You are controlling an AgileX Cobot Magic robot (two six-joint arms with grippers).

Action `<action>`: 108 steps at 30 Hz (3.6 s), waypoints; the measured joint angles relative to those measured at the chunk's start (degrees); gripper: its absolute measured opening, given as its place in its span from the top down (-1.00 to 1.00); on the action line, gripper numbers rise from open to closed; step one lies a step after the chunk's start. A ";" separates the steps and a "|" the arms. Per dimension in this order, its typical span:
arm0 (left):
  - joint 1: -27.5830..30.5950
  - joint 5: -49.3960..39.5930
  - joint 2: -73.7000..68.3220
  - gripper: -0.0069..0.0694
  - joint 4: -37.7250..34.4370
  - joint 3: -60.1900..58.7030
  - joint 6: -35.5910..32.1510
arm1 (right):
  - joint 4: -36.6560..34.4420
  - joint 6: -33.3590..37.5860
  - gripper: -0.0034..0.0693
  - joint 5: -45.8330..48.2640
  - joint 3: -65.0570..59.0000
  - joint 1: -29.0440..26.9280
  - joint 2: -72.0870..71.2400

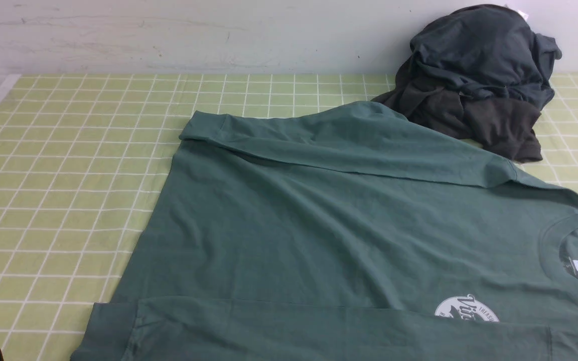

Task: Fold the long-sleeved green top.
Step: Use the left arm to clamp the cuff closest to it

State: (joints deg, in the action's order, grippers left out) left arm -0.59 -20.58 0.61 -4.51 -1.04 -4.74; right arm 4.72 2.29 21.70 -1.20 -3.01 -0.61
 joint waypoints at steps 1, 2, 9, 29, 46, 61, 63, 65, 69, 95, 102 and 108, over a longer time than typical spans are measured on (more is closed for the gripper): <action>0.00 0.00 0.00 0.83 0.00 0.00 0.00 | 0.00 0.00 0.94 0.00 0.00 0.00 0.00; 0.00 0.00 0.00 0.83 0.00 0.00 0.00 | 0.00 0.00 0.94 0.00 0.00 0.00 0.00; 0.00 0.00 0.00 0.83 0.00 0.00 0.00 | 0.00 0.00 0.94 0.00 0.00 0.00 0.00; 0.00 0.00 0.00 0.83 0.00 0.00 0.00 | 0.00 0.00 0.94 0.00 0.00 0.00 0.00; 0.00 6.42 0.00 0.83 0.17 -0.65 -0.18 | 6.84 0.46 0.94 -6.04 -0.30 0.00 0.00; 0.00 48.94 0.00 0.83 0.17 -0.69 2.56 | 18.19 0.10 0.94 -52.42 -0.30 0.00 0.00; 0.00 53.59 0.00 0.83 0.17 -0.56 6.13 | 15.58 -1.95 0.94 -54.54 -0.30 0.00 0.00; 0.00 53.53 -0.13 0.83 0.66 1.77 9.97 | 12.64 -4.09 0.94 -55.15 0.06 0.00 0.00; 0.00 43.90 -5.17 0.83 6.50 14.03 13.60 | 8.59 -6.19 0.94 -47.66 8.31 0.00 2.27; 1.12 -15.67 -82.18 0.21 -1.23 41.90 6.62 | -23.06 18.43 0.94 23.68 34.09 12.34 55.27; 2.02 -15.19 -91.67 0.04 -9.88 46.94 -4.31 | -23.78 21.29 0.94 19.57 34.09 15.24 55.31; 2.02 -14.34 -97.32 0.46 -13.27 48.24 -7.72 | -23.84 21.29 0.94 16.22 34.09 15.58 55.31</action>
State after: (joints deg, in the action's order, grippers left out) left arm 1.42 -34.92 -96.72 -17.77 47.21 -12.47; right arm -19.11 23.58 37.92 32.88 12.57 54.71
